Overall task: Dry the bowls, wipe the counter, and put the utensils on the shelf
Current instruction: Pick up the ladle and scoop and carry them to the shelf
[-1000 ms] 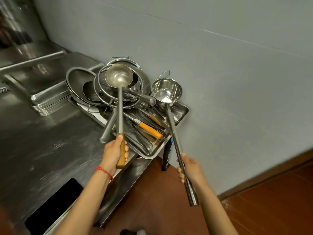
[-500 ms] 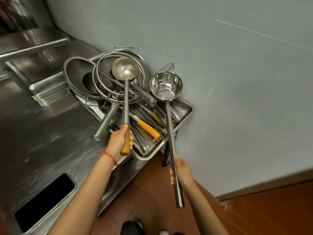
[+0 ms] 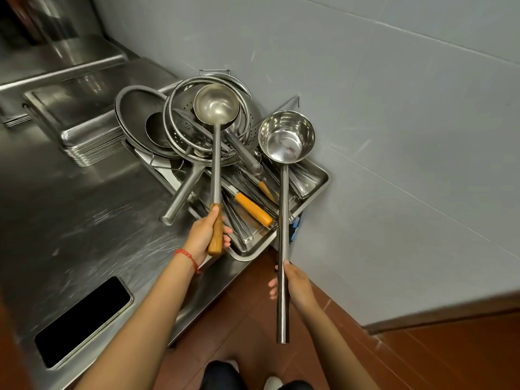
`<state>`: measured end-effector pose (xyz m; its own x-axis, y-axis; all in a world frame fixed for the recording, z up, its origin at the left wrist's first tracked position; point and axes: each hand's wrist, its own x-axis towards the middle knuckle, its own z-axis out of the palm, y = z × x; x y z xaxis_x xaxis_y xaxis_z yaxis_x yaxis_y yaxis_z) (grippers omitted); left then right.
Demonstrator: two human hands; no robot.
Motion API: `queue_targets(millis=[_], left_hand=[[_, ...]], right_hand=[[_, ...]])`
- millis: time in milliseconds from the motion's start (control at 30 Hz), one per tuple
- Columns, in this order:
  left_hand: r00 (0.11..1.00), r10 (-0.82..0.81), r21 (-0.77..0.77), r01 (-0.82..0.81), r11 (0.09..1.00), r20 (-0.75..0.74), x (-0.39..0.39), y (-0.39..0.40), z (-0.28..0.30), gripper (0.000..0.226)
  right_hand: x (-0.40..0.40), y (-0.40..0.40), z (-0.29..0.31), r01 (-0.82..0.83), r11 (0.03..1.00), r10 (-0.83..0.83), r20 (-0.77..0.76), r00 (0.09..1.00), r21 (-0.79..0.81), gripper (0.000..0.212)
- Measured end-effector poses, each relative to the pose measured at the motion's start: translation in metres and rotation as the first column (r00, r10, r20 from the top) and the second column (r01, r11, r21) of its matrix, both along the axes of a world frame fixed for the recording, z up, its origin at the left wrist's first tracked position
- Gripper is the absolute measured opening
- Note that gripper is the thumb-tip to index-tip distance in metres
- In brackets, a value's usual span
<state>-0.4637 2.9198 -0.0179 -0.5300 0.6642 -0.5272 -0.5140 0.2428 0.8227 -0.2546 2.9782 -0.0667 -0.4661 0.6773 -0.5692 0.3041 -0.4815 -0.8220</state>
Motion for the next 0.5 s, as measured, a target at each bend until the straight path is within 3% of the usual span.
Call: queue_targets(millis=[500], left_hand=[[1.000, -0.010, 0.044, 0.010, 0.999, 0.006, 0.009, -0.028, 0.010, 0.045]], right_hand=[[0.011, -0.013, -0.001, 0.070, 0.984, -0.091, 0.122, 0.988, 0.163, 0.031]])
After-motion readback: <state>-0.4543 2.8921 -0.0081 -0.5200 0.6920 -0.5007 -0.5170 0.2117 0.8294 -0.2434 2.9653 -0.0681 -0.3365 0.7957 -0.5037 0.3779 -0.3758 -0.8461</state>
